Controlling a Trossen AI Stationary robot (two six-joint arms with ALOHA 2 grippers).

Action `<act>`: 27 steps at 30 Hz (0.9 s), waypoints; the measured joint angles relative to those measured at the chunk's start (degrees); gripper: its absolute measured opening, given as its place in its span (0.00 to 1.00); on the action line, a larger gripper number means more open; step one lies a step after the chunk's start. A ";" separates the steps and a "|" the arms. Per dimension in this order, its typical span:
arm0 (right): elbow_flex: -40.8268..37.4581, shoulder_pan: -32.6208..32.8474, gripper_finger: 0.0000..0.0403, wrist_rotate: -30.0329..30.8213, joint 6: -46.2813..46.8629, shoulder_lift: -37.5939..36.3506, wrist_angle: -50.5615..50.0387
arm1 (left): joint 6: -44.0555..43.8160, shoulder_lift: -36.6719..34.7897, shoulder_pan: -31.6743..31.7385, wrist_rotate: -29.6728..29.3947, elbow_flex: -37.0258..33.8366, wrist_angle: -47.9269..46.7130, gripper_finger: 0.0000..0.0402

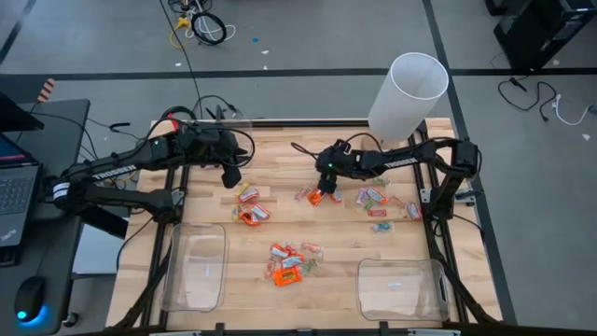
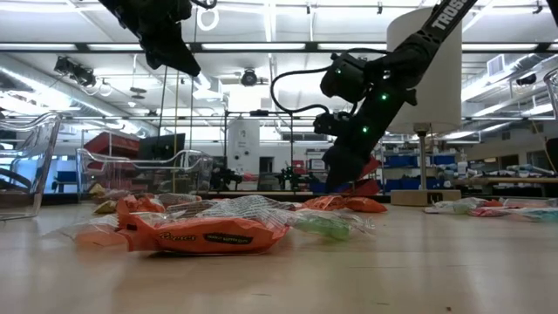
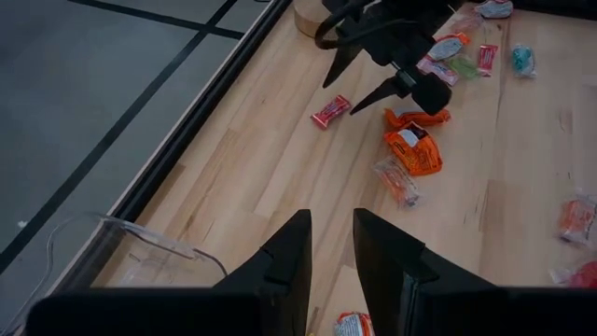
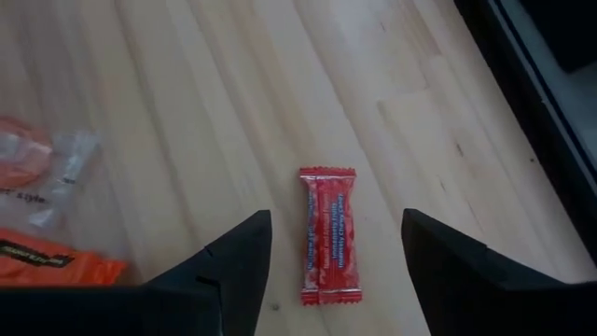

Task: Sort candy
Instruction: Put the red candy into the top left transparent bin

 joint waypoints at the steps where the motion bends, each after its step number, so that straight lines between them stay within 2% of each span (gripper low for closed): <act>1: -0.28 -0.01 0.56 0.00 -0.21 0.00 -0.03 | 0.00 0.00 0.00 0.00 0.00 0.02 0.21; 22: -1.90 -1.55 0.53 -0.83 3.09 4.35 2.48 | 0.00 0.00 0.00 -0.01 0.00 0.04 0.21; 27: -1.90 -1.53 0.48 -1.10 3.49 4.43 2.40 | 0.01 0.00 0.00 -0.02 0.00 0.05 0.21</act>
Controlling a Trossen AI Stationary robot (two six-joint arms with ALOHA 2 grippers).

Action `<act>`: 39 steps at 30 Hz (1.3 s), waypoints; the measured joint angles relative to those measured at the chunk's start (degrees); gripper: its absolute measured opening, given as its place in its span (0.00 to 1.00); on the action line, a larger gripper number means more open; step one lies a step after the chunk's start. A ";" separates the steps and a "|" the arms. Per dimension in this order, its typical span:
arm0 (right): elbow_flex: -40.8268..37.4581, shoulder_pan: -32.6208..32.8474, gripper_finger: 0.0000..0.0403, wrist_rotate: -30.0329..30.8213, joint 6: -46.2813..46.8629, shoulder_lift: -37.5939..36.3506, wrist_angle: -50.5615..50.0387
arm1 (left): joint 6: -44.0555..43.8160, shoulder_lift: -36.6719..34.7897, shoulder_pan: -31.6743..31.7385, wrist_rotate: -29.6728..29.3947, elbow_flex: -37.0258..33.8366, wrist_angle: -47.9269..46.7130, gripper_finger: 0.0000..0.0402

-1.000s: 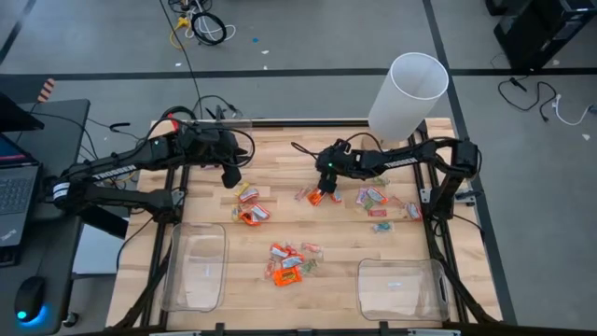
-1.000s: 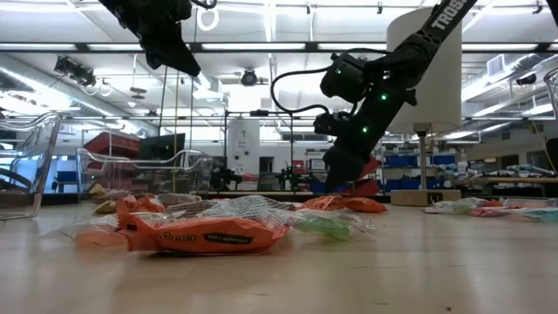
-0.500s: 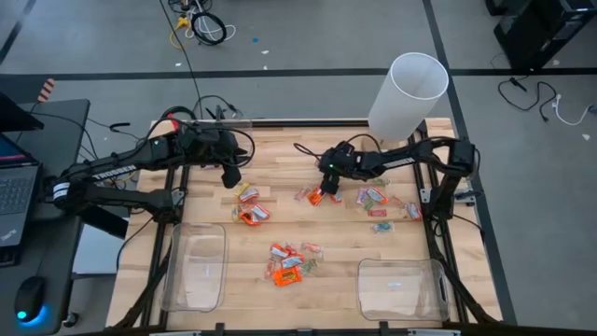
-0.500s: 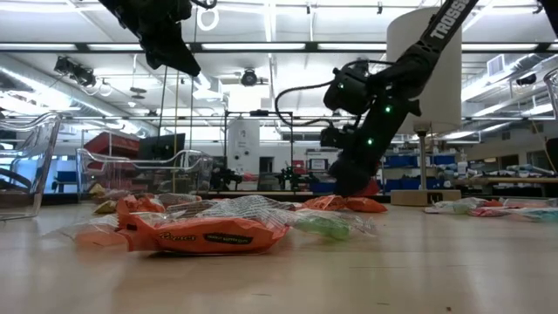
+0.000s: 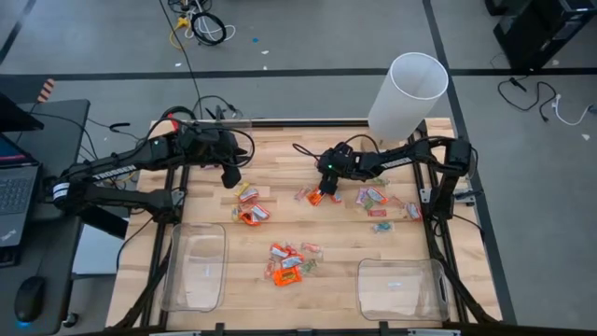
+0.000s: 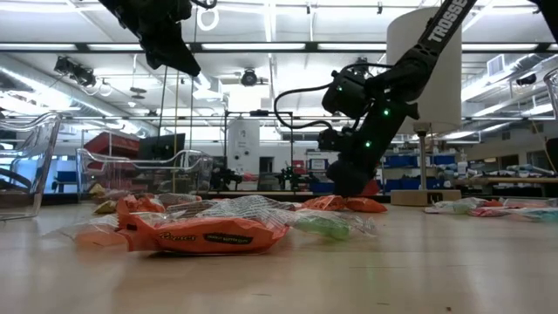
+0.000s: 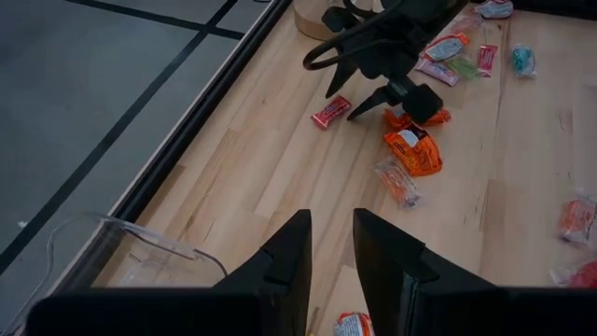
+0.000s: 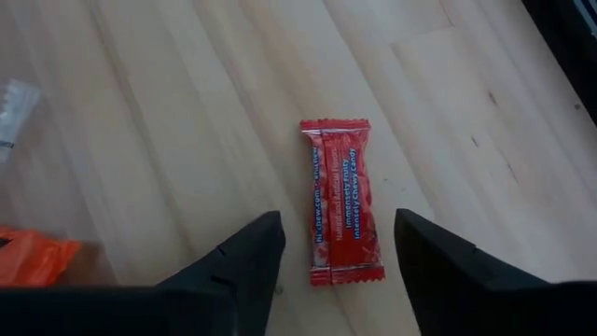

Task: Sort candy
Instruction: Put the red candy into the top left transparent bin

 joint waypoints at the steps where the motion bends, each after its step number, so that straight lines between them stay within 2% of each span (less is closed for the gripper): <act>1: 0.00 0.00 0.46 -0.14 0.21 0.01 -0.04 | -0.01 0.00 0.02 0.00 0.00 -0.01 0.21; 18: -0.17 0.63 0.04 -1.58 0.45 -0.12 0.70 | -0.01 0.00 0.00 0.01 0.00 0.30 0.21; 21: -0.32 0.90 0.01 -1.22 0.24 -0.83 1.24 | -0.01 0.14 0.02 0.00 0.00 0.42 0.21; 26: -0.34 1.91 0.01 -2.08 0.61 -4.49 3.35 | 0.91 1.34 -0.74 -0.04 0.00 2.33 0.21; 33: -0.24 3.95 0.00 -11.25 3.52 -10.77 6.74 | 8.48 5.75 -5.25 -0.05 0.00 5.67 0.21; 39: -0.24 5.23 0.00 -25.26 9.92 -14.77 10.18 | 17.75 10.64 -10.13 0.04 0.00 7.64 0.21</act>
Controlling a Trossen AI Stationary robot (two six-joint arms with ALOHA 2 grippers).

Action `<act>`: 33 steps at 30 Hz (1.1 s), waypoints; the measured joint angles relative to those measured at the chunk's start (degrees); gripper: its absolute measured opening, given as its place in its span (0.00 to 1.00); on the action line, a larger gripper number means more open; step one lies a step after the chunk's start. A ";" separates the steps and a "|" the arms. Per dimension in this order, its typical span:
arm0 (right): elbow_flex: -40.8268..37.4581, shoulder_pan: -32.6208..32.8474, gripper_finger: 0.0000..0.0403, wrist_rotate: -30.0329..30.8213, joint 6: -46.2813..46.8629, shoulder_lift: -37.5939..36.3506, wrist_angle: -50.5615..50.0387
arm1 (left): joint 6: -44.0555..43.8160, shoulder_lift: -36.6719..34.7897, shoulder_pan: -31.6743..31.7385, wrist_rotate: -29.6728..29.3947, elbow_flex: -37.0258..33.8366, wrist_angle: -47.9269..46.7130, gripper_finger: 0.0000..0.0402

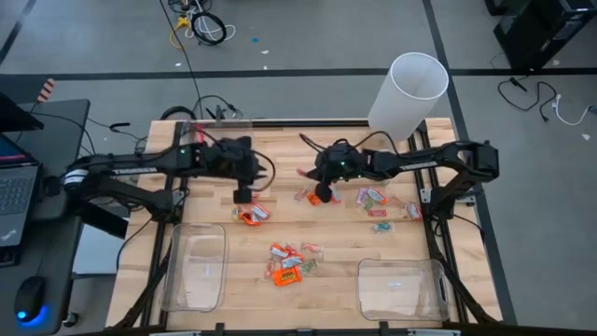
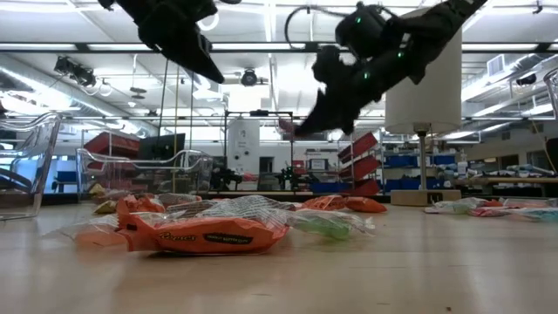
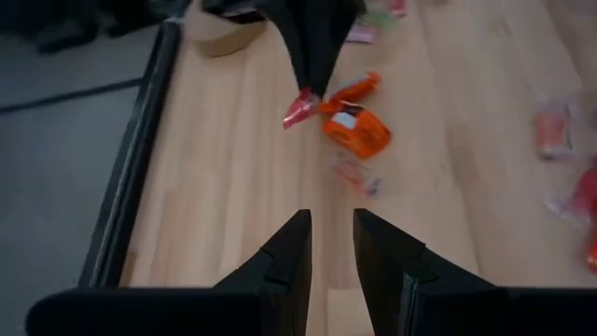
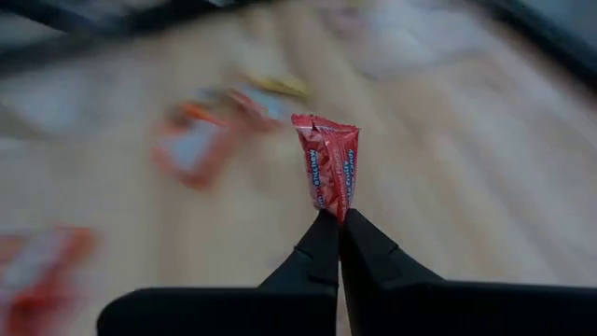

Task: Sort candy
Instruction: Put the red candy into the top left transparent bin

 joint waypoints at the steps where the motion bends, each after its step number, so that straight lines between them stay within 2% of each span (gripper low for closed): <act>1: 0.02 0.24 0.00 -3.11 0.79 -0.25 0.95 | 0.85 0.78 -0.72 0.00 0.00 0.56 0.21; 5: 0.03 1.63 0.00 -11.24 4.75 0.02 6.97 | 4.63 3.77 -3.54 -0.02 0.00 4.33 0.21; 12: 0.09 3.72 0.00 -17.61 10.20 0.81 13.54 | 7.34 6.93 -6.29 -0.01 0.00 11.71 0.21; 17: 0.09 4.19 0.00 -18.03 10.69 1.00 13.90 | 7.42 7.47 -7.36 0.23 0.00 12.91 0.21; 23: 0.09 4.19 0.00 -18.19 10.62 1.00 15.21 | 7.39 7.46 -7.86 4.98 -0.02 14.48 0.21; 33: 0.09 4.74 0.00 -18.21 10.18 0.99 16.09 | 7.37 7.46 -7.86 5.05 -0.02 16.36 0.21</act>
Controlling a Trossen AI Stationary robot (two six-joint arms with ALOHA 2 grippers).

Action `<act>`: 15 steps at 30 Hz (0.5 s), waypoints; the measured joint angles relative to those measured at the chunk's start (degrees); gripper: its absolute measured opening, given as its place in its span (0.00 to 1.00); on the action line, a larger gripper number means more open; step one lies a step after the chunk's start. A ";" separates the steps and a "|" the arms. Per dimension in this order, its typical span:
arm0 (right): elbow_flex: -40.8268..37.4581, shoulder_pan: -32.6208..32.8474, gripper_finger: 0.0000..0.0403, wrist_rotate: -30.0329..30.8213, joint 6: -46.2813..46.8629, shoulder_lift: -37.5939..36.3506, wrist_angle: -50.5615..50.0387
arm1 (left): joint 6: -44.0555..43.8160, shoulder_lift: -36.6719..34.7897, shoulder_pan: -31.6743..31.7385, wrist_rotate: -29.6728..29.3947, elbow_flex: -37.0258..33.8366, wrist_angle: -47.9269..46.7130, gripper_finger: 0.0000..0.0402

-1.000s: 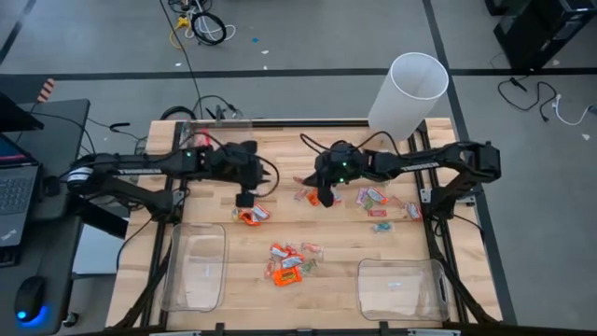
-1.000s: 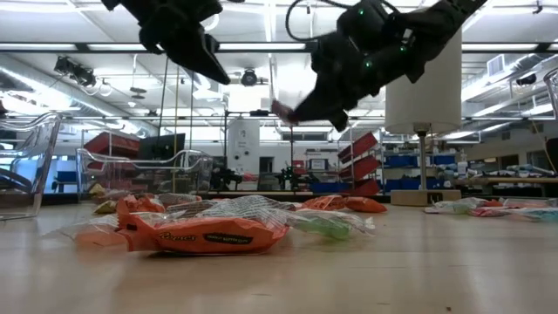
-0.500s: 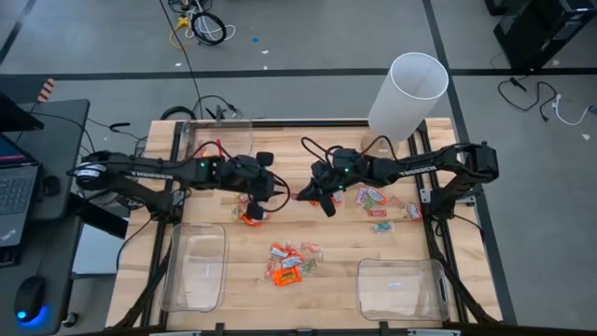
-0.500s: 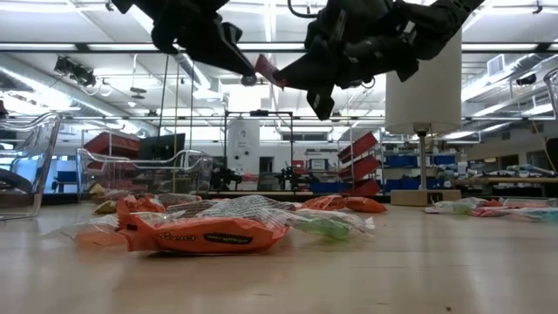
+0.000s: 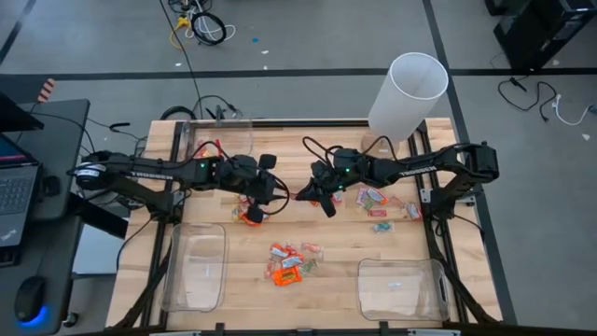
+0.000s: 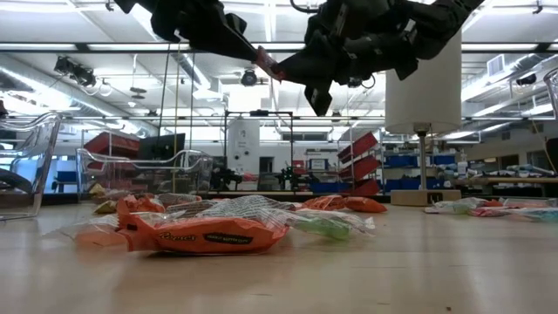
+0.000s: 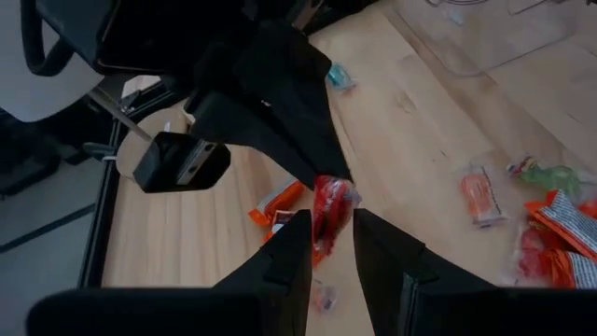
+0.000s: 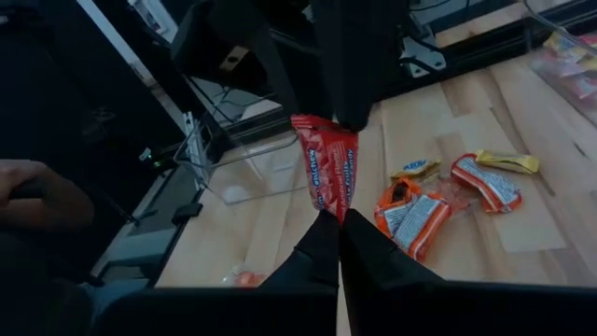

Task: Sort candy
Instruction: Put the red candy into the top left transparent bin

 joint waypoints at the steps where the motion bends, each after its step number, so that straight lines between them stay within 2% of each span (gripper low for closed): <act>1: 0.00 0.05 0.00 0.00 -0.02 0.02 0.00 | 0.00 0.00 0.00 0.00 0.00 0.10 0.21; 15: 0.00 0.22 0.00 0.00 -0.61 0.00 -0.03 | -0.04 0.00 0.00 1.32 0.00 0.78 0.21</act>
